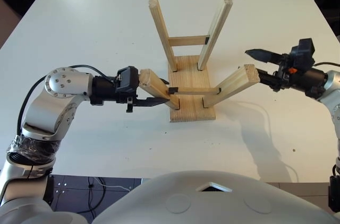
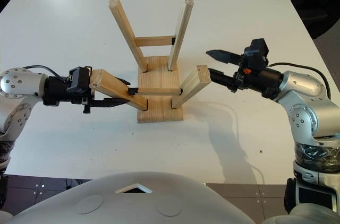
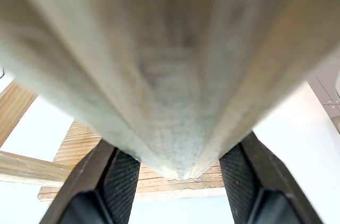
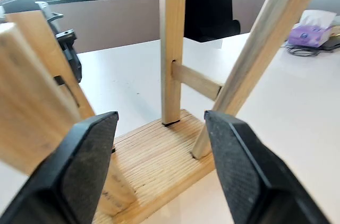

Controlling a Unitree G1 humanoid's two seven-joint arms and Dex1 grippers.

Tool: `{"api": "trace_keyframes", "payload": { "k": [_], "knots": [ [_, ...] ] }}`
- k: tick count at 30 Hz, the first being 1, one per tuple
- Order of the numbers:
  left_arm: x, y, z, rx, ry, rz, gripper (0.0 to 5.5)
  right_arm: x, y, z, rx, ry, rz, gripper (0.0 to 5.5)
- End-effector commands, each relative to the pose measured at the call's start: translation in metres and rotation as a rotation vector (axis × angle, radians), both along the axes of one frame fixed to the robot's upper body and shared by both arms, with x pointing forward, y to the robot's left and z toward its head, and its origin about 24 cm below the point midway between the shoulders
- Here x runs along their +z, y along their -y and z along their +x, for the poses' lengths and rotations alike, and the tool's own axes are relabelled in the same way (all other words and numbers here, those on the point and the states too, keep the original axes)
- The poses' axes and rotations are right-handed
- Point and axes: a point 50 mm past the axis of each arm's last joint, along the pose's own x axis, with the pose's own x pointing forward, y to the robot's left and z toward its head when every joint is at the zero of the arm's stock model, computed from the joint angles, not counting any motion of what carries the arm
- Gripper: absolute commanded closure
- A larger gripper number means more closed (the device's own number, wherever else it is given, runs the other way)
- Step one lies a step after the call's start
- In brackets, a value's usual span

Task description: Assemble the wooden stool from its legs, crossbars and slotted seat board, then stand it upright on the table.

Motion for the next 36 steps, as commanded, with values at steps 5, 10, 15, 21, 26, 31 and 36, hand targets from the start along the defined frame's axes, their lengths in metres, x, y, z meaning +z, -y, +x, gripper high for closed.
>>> {"api": "trace_keyframes", "payload": {
  "k": [5,10,15,21,26,31,36],
  "knots": [
    [-0.031,-0.009,0.015,0.218,-0.112,0.071,3.47,0.064,-0.007,0.015,-0.206,0.264,0.167,2.53],
    [-0.035,-0.004,0.006,0.206,-0.124,0.085,3.47,0.096,-0.056,-0.019,-0.064,0.343,0.322,2.53],
    [-0.029,0.001,0.008,0.191,-0.104,0.094,3.47,0.081,-0.098,-0.026,-0.061,0.263,0.351,2.53],
    [-0.021,0.007,0.017,0.15,-0.102,0.133,3.47,0.035,-0.128,-0.009,-0.181,0.123,0.246,2.53],
    [-0.022,0.007,0.018,0.148,-0.115,0.154,3.47,-0.051,-0.143,-0.007,-0.229,-0.082,-0.048,2.53],
    [-0.022,0.006,0.019,0.146,-0.121,0.162,3.47,-0.111,-0.149,-0.016,-0.24,-0.2,-0.203,2.53],
    [-0.023,0.007,0.022,0.141,-0.126,0.182,3.47,-0.121,-0.149,-0.016,-0.23,-0.137,-0.259,2.53]
  ]
}}
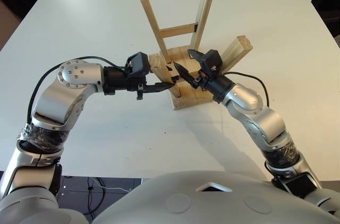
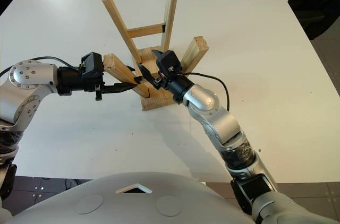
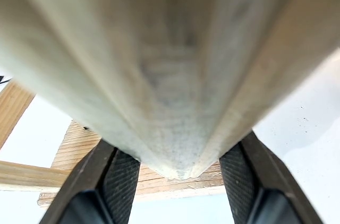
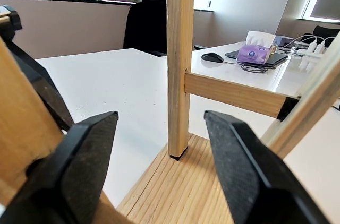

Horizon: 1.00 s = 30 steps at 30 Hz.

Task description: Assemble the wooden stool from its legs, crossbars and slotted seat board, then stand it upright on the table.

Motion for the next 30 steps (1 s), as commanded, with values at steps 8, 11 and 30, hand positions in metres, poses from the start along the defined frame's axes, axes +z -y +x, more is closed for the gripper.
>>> {"api": "trace_keyframes", "payload": {
  "k": [8,11,30],
  "knots": [
    [-0.042,-0.01,-0.001,0.037,-0.176,0.195,3.47,0.011,0.01,-0.01,0.111,-0.023,0.117,2.53],
    [-0.048,-0.013,0.002,0.049,-0.207,0.213,3.47,0.061,0.016,-0.013,0.161,0.086,0.309,2.53],
    [-0.058,-0.01,0.011,0.059,-0.239,0.25,3.47,0.026,0.155,0.044,-0.754,0.137,-0.256,2.53]
  ]
}}
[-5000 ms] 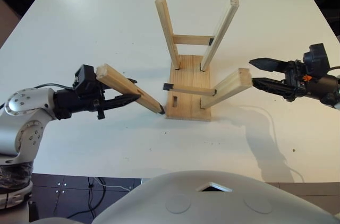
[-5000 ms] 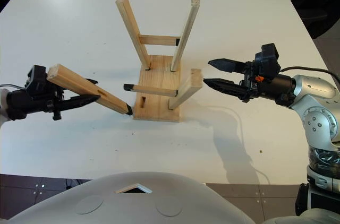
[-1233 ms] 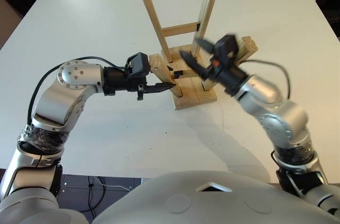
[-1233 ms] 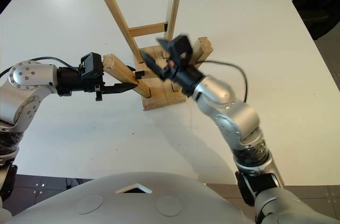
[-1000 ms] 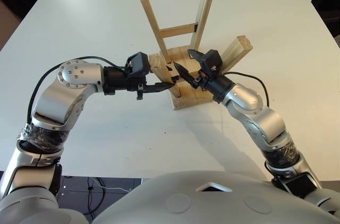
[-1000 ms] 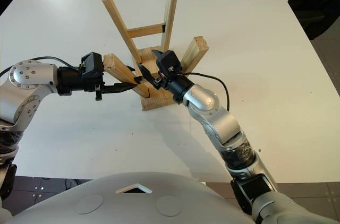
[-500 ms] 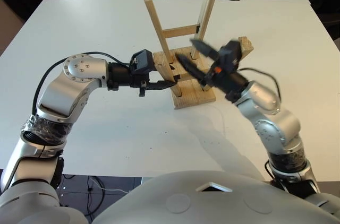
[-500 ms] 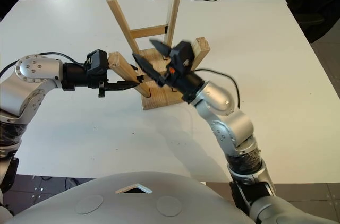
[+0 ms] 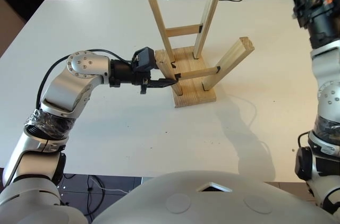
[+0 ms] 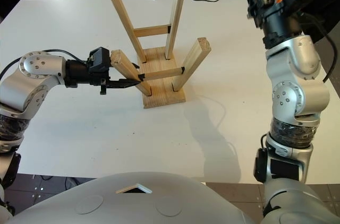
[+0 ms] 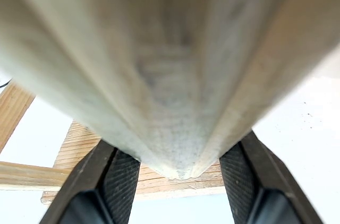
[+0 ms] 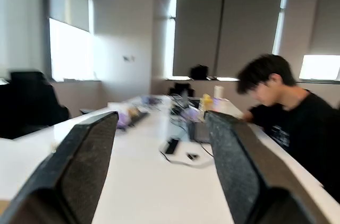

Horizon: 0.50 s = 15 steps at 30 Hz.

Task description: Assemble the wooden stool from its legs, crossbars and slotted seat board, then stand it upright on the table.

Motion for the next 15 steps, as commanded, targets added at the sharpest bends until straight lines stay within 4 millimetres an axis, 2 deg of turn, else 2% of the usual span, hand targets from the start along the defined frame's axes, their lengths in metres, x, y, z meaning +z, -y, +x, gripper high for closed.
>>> {"api": "trace_keyframes", "payload": {
  "k": [1,3,6,7,8,9,11,15],
  "knots": [
    [-0.055,-0.017,-0.006,0.109,-0.225,0.227,3.47,-0.065,-0.03,-0.005,-0.082,-0.203,-0.197,2.53],
    [-0.053,-0.015,-0.004,0.109,-0.224,0.218,3.47,-0.067,-0.082,-0.007,0.062,-0.194,-0.153,2.53],
    [-0.051,-0.007,-0.002,0.087,-0.223,0.205,3.47,-0.04,-0.185,-0.026,0.452,-0.114,-0.016,2.53],
    [-0.049,-0.003,-0.002,0.071,-0.221,0.197,3.47,-0.031,-0.207,-0.036,0.563,-0.094,0.003,2.53],
    [-0.047,0.002,-0.001,0.053,-0.219,0.187,3.47,-0.027,-0.22,-0.043,0.635,-0.085,-0.003,2.53],
    [-0.044,0.007,-0.001,0.037,-0.215,0.176,3.47,-0.029,-0.226,-0.047,0.67,-0.088,-0.023,2.53],
    [-0.039,0.014,0.0,0.019,-0.209,0.155,3.47,-0.045,-0.222,-0.044,0.642,-0.137,-0.08,2.53],
    [-0.039,0.01,0.0,0.035,-0.212,0.15,3.47,-0.077,-0.188,-0.032,0.513,-0.228,-0.168,2.53]
  ]
}}
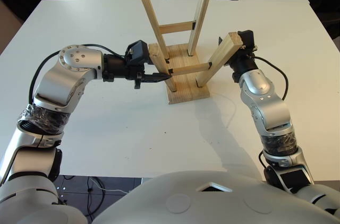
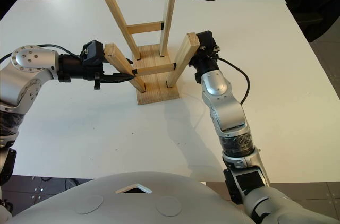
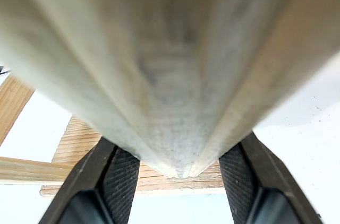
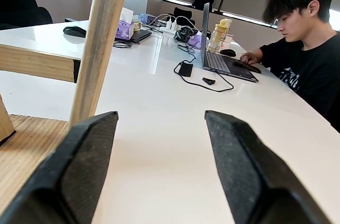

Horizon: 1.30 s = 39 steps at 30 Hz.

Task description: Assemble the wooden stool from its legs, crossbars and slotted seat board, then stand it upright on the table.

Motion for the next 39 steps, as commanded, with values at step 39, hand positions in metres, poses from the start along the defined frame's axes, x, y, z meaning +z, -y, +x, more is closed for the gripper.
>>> {"api": "trace_keyframes", "payload": {
  "k": [39],
  "knots": [
    [-0.047,0.054,-0.029,0.096,-0.205,-0.071,2.43,0.009,-0.008,-0.011,0.234,-0.033,0.199,2.53]
  ]
}}
